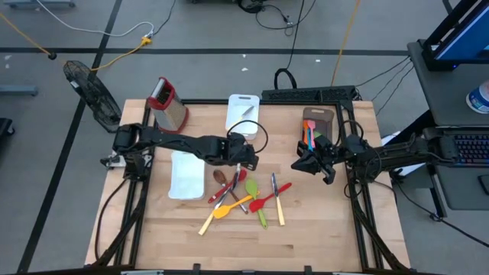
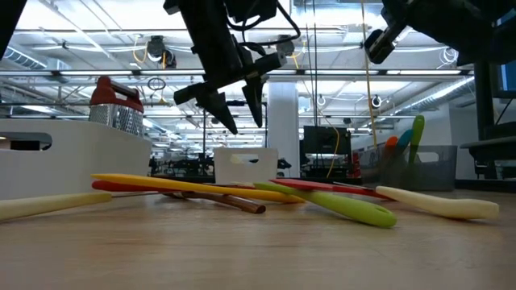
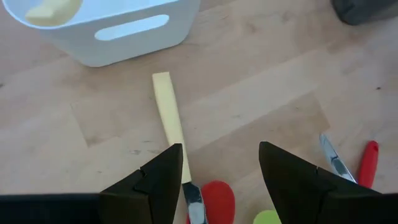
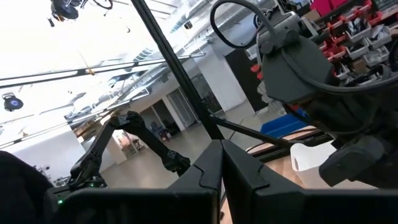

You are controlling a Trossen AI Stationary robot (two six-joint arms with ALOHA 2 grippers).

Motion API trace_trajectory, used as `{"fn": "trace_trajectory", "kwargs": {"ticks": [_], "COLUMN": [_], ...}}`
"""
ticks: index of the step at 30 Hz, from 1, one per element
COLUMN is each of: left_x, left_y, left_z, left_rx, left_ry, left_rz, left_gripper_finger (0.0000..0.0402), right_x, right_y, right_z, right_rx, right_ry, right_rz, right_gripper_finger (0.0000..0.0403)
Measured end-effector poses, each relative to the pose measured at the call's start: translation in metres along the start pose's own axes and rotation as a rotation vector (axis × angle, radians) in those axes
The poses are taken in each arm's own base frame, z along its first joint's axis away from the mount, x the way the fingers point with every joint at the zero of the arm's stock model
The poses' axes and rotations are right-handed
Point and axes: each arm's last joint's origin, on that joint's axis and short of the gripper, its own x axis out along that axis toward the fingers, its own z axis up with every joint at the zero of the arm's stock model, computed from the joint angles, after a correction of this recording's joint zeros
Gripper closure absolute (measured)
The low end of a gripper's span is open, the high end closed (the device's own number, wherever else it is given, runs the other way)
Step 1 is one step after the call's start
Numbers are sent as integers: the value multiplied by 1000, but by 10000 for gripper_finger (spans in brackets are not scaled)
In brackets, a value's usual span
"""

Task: Pick & Place Kitchen Items
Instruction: Put the yellow knife into the top white bin

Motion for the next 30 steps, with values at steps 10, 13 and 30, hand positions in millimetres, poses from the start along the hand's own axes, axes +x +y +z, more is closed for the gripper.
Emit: {"fn": "trace_trajectory", "kwargs": {"ticks": [10, 13, 30], "left_x": [-1, 0, 57], "left_y": [0, 0, 8], "left_z": [-1, 0, -9], "left_rx": [-14, -16, -113], "left_ry": [-23, -21, 99], "left_rz": [11, 11, 105], "left_gripper_finger": [183, 183, 183], "right_x": [0, 0, 0], "right_y": [0, 0, 0], "right_z": [0, 0, 0], "right_rx": [0, 0, -1], "right_ry": [0, 0, -1], "right_rz": [0, 0, -1], "right_gripper_finger": [399, 399, 399]}}
